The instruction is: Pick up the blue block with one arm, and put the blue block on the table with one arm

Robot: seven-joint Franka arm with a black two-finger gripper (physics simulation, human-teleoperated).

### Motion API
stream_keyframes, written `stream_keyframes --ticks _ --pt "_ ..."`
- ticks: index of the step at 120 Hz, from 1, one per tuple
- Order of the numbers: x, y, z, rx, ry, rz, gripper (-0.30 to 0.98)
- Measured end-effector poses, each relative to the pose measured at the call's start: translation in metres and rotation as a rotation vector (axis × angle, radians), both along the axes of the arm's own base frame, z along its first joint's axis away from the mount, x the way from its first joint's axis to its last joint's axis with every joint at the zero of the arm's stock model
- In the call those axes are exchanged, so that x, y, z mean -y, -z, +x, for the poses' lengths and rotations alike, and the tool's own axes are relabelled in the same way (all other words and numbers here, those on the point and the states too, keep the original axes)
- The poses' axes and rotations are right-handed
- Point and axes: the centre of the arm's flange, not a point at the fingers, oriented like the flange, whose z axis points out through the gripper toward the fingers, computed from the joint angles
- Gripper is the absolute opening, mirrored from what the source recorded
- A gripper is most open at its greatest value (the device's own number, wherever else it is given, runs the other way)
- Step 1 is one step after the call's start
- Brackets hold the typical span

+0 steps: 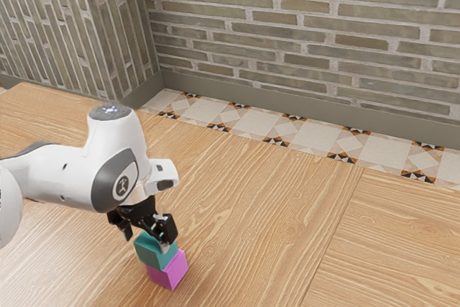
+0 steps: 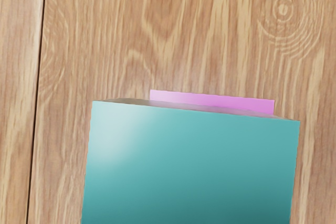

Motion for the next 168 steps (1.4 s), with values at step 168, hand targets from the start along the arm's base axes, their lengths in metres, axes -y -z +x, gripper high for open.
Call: stream_keyframes --ticks 168 --pt "0.006 -0.013 0.022 0.089 0.067 -0.02 0.38"
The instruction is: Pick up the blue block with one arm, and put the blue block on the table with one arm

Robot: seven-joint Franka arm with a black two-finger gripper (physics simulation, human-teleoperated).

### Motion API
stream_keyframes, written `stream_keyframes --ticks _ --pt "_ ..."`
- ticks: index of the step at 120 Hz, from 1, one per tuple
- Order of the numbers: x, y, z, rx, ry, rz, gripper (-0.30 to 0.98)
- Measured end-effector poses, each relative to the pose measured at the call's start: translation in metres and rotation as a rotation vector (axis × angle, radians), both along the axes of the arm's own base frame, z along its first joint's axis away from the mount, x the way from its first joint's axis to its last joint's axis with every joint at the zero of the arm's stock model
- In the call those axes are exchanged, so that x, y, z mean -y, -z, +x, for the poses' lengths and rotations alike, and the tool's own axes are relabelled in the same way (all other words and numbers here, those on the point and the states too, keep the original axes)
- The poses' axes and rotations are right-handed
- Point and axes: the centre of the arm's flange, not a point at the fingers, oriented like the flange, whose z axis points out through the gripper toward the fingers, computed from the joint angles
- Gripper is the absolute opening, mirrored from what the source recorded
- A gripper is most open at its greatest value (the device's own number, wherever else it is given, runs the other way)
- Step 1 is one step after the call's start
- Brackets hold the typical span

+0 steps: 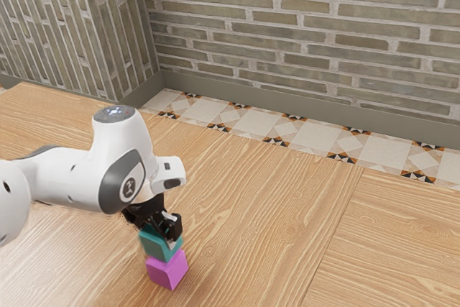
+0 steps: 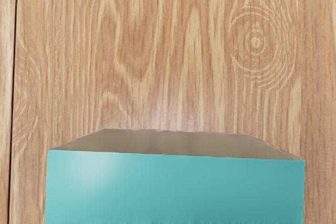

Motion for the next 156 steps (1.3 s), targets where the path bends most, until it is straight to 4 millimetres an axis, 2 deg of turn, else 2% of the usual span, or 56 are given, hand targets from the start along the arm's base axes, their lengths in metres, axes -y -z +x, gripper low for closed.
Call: stream_keyframes --ticks 6,17,22,28,40,54,61,70,78,93,109,116,120,126,134,136,139,145,149,156 --pt "-0.017 -0.017 0.012 0.028 -0.034 -0.015 0.37" --pt "-0.064 -0.041 0.045 0.054 -0.102 -0.034 0.37" --pt "-0.08 -0.044 0.055 0.051 -0.119 -0.022 0.38" --pt "-0.09 -0.035 0.068 0.028 -0.123 0.005 0.38" --pt "-0.089 -0.014 0.085 -0.015 -0.102 0.036 0.37" --pt "-0.096 -0.007 0.089 -0.032 -0.1 0.043 0.38" --pt "-0.097 0.008 0.093 -0.06 -0.096 0.047 0.38" --pt "-0.094 0.017 0.095 -0.074 -0.09 0.043 0.37" --pt "-0.093 0.02 0.096 -0.075 -0.09 0.034 0.38" --pt "-0.088 0.023 0.096 -0.077 -0.078 0.023 0.51" --pt "-0.086 0.024 0.096 -0.077 -0.069 0.018 0.59" --pt "-0.084 0.017 0.101 -0.065 -0.058 0.015 0.62" --pt "-0.081 -0.001 0.109 -0.039 -0.047 0.008 0.63" --pt "-0.076 -0.051 0.119 0.024 -0.023 -0.009 0.64" --pt "-0.065 -0.156 0.099 0.148 0.041 -0.072 0.65" --pt "-0.053 -0.184 0.092 0.173 0.102 -0.09 0.65" --pt "-0.039 -0.217 0.085 0.19 0.192 -0.109 0.66" --pt "-0.025 -0.278 0.089 0.196 0.35 -0.136 0.66" --pt "-0.009 -0.303 0.097 0.171 0.451 -0.127 0.67" --pt "0.018 -0.324 0.107 0.122 0.584 -0.071 0.67"
